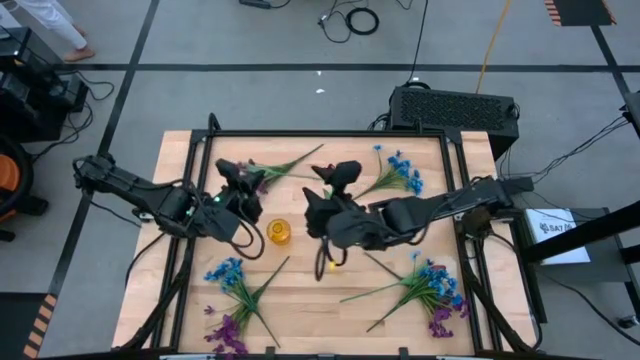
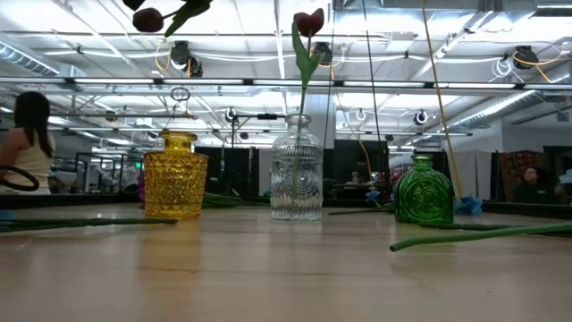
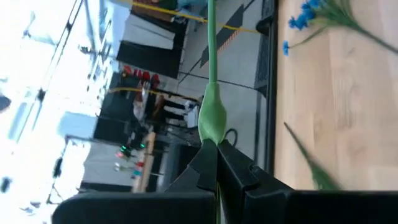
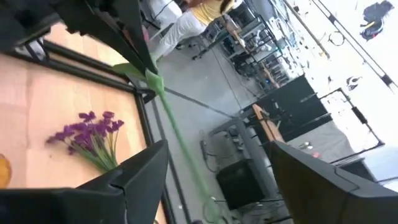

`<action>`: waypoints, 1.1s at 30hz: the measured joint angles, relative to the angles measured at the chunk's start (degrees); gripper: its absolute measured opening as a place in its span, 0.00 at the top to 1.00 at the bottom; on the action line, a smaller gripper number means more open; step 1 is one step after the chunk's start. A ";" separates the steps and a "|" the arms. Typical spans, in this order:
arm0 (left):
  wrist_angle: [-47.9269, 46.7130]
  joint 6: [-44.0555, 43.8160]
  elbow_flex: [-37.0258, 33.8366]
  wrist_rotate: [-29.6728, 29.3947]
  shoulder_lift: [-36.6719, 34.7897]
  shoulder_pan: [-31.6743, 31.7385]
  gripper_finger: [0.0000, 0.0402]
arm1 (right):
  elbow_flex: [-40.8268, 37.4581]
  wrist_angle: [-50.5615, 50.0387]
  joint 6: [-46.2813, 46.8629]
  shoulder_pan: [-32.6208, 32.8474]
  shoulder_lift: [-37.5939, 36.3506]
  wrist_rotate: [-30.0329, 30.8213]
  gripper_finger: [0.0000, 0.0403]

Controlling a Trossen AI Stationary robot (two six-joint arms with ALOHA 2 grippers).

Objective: Sort flowers into vase by color
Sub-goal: Put the top red tulip into the transparent vase

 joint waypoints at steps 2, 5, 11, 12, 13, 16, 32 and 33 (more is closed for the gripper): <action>0.03 1.25 -0.01 -1.47 0.98 -0.54 1.00 | 1.23 0.07 -1.86 -0.53 1.73 0.07 0.34; 0.02 1.64 -0.02 -3.80 1.92 -0.99 1.00 | 1.61 -0.07 -2.85 -1.38 3.69 -0.12 0.37; 0.06 1.65 -0.02 -5.53 2.43 -2.48 1.00 | 1.61 -0.05 -2.85 -3.45 6.41 -0.18 0.44; 0.06 1.65 -0.02 -5.64 2.43 -2.82 1.00 | 1.61 -0.11 -2.64 -3.75 6.52 -0.25 0.45; 0.08 1.64 -0.02 -5.66 2.43 -3.11 1.00 | 1.61 -0.14 -2.31 -3.94 6.61 -0.28 0.46; 0.11 1.65 -0.02 -5.66 2.43 -3.83 1.00 | 1.63 0.08 -1.73 -4.56 6.54 -0.25 0.51; 0.74 2.99 -0.04 -5.84 2.43 -4.09 0.98 | 1.64 -0.33 -0.83 -4.37 6.48 -0.70 0.97; 0.84 3.14 -0.04 -5.84 2.43 -4.09 0.96 | 1.64 -0.31 -0.80 -4.37 6.48 -0.81 0.97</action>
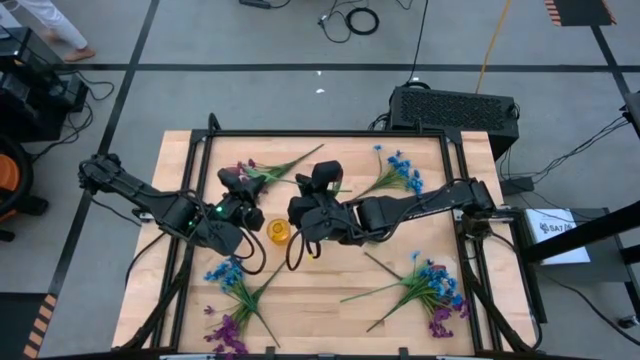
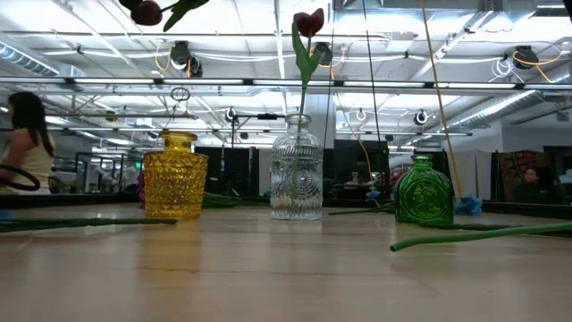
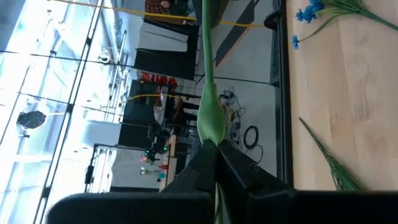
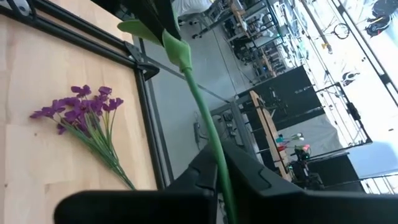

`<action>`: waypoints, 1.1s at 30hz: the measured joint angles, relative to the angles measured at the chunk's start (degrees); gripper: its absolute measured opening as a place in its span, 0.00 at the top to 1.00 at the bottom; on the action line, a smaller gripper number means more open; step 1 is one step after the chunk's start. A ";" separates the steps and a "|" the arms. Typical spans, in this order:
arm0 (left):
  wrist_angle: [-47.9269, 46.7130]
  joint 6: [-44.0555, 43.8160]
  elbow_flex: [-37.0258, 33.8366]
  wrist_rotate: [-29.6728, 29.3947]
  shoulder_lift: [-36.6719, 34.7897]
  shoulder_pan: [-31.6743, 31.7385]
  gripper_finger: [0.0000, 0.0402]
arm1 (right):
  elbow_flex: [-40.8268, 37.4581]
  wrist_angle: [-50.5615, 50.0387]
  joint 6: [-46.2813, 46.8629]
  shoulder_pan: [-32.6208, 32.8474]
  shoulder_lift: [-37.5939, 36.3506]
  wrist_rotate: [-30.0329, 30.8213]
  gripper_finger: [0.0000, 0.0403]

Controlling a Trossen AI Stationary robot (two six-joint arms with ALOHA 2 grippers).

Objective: Sort flowers into vase by color
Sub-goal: Put the top red tulip into the transparent vase

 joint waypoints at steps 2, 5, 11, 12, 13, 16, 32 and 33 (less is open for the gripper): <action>0.01 0.92 -0.02 0.01 0.00 0.00 0.89 | 0.00 0.03 0.24 -0.01 -0.04 -1.46 0.98; 0.12 0.99 -0.02 0.01 0.00 0.00 0.75 | 0.00 -0.01 0.69 0.07 -0.04 -2.60 0.99; 0.13 1.61 -0.04 0.03 0.00 -0.62 0.47 | 0.00 -0.21 0.75 0.63 -0.07 -2.70 1.00; 0.23 2.21 -0.04 -0.02 0.00 -0.95 0.44 | 0.00 -0.44 0.75 0.65 -0.07 -2.70 1.00; 0.68 2.67 -0.05 -0.29 0.00 -1.46 0.40 | 0.00 -0.67 0.77 0.75 -0.07 -2.70 1.00; 2.60 3.85 0.08 -2.89 0.00 -3.40 0.31 | 0.00 -2.22 1.93 1.07 -0.07 -2.56 1.00; 26.04 2.33 5.09 -12.89 -0.07 -17.55 0.14 | -0.02 -16.88 20.66 1.81 -8.33 -7.11 1.00; 27.74 2.01 5.11 -12.89 -0.07 -18.55 0.15 | -0.02 -18.10 22.28 2.06 -9.73 -8.23 1.00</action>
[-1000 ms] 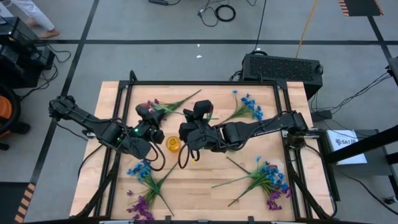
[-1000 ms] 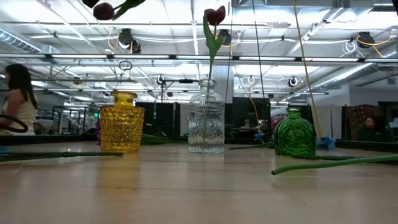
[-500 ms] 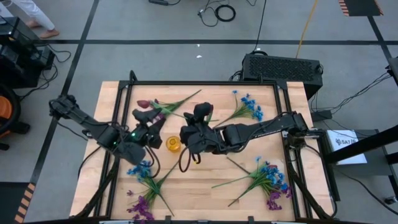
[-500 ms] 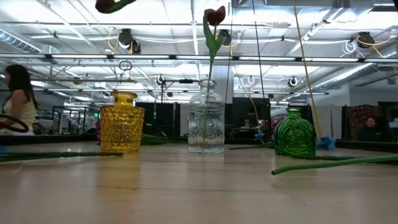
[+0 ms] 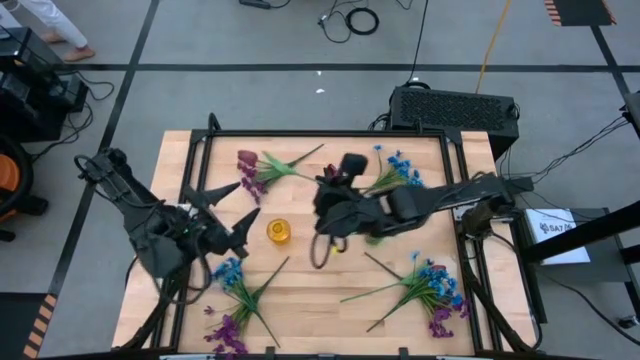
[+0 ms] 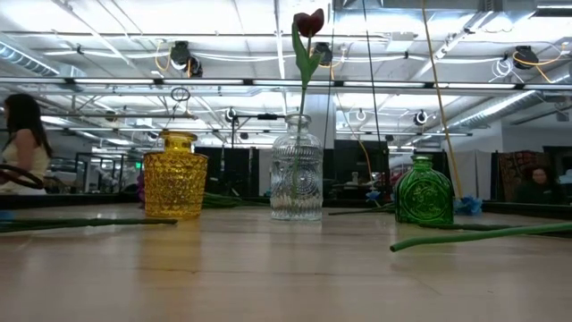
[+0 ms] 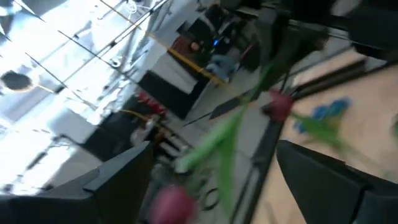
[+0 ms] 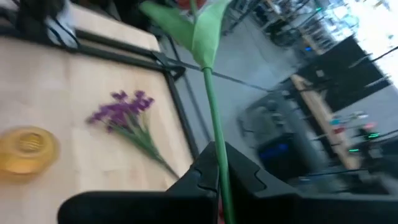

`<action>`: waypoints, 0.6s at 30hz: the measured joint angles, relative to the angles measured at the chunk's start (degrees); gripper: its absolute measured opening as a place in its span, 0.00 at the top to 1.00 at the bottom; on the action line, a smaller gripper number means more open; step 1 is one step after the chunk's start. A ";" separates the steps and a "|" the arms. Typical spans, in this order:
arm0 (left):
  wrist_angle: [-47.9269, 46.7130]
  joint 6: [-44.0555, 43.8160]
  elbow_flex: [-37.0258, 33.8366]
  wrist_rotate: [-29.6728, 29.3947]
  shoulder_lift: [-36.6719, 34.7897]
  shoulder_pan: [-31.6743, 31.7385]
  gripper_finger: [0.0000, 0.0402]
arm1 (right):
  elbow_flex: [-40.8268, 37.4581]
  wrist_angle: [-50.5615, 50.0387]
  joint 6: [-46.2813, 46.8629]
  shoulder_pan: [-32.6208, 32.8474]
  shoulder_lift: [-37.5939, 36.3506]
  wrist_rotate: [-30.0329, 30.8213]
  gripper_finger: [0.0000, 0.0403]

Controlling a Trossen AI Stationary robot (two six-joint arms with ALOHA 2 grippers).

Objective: Sort flowers into vase by color
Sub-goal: Put the top red tulip into the transparent vase

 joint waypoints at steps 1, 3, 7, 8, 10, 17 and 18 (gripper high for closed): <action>1.33 -0.85 0.01 0.02 0.00 -1.01 0.16 | 0.00 -1.23 1.50 0.26 -1.34 -0.79 1.00; 2.58 -3.41 0.03 0.47 0.00 -3.01 0.17 | 0.00 -3.40 4.64 0.74 -3.97 -1.72 1.00; 1.97 -10.24 0.03 6.64 0.00 -5.80 0.20 | 0.00 -7.51 11.23 2.21 -8.27 -2.06 1.00; 1.56 -11.62 0.03 8.82 0.02 -6.13 0.21 | -0.16 -8.54 12.85 2.61 -9.25 -2.04 1.00; 1.17 -14.52 0.03 13.32 0.02 -6.43 0.21 | -1.59 -9.98 16.29 3.31 -11.44 -2.06 1.00; -1.32 -22.13 0.03 21.14 0.09 -5.91 0.22 | -14.53 -1.94 23.90 8.28 -21.15 -1.63 1.00; -1.26 -22.84 0.03 21.16 0.09 -5.50 0.22 | -17.74 2.13 23.62 9.00 -22.55 -1.50 1.00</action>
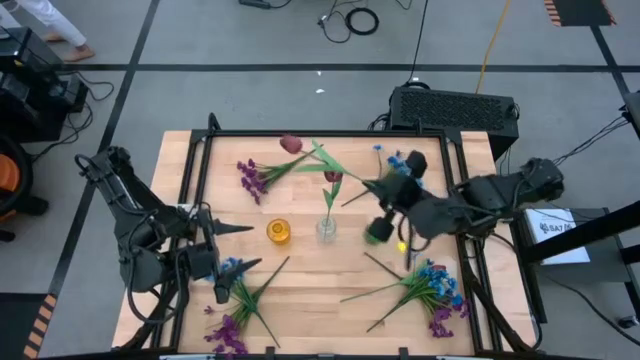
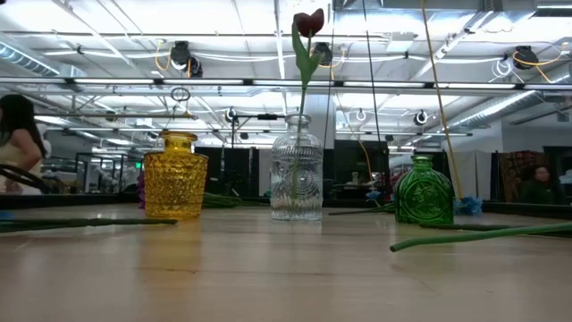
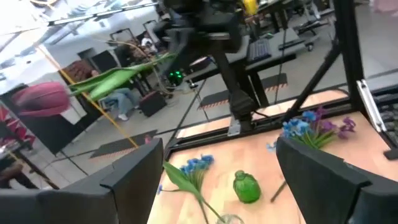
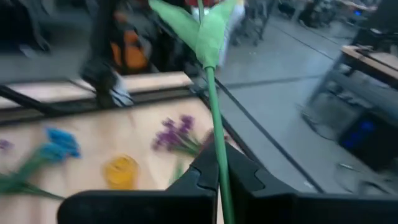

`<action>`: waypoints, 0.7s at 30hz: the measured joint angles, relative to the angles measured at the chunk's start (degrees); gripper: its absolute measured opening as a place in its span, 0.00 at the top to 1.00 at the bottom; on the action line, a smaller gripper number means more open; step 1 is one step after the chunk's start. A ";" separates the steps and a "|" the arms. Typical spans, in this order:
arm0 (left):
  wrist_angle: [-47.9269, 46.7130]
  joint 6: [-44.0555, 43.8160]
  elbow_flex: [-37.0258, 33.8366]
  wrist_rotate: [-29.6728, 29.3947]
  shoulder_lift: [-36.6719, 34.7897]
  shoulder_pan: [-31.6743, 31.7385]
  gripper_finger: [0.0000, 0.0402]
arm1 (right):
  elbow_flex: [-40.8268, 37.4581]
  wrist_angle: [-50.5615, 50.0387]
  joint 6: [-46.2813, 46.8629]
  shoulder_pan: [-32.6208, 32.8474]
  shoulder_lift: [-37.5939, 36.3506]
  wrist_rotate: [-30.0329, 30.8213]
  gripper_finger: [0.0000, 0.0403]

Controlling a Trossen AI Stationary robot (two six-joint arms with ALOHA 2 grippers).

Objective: Sort flowers into vase by color
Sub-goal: Put the top red tulip into the transparent vase

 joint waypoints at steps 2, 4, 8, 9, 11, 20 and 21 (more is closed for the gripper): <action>-0.01 -2.06 0.00 0.02 -0.01 0.81 0.22 | -7.50 9.98 -2.04 1.24 -2.64 0.24 1.00; -0.02 -3.89 0.00 1.82 -0.01 1.76 0.22 | -16.04 23.63 -5.14 2.03 -4.87 0.09 1.00; 0.08 -5.86 0.00 11.48 0.21 4.46 0.22 | -33.53 58.87 -14.23 3.19 -6.47 -0.70 1.00; 0.17 -6.47 0.00 13.19 0.39 5.37 0.22 | -37.43 67.68 -16.99 3.21 -6.07 -1.41 1.00; 0.22 -6.85 0.00 14.95 1.11 6.89 0.22 | -44.25 84.27 -21.16 3.16 -4.87 -4.97 1.00; 8.97 -5.99 -0.04 22.83 5.98 16.13 0.22 | -52.76 120.18 -26.81 0.80 5.01 -19.75 1.00; 11.72 -5.53 -0.04 26.06 6.58 17.32 0.22 | -51.97 121.18 -27.04 0.52 6.24 -21.07 1.00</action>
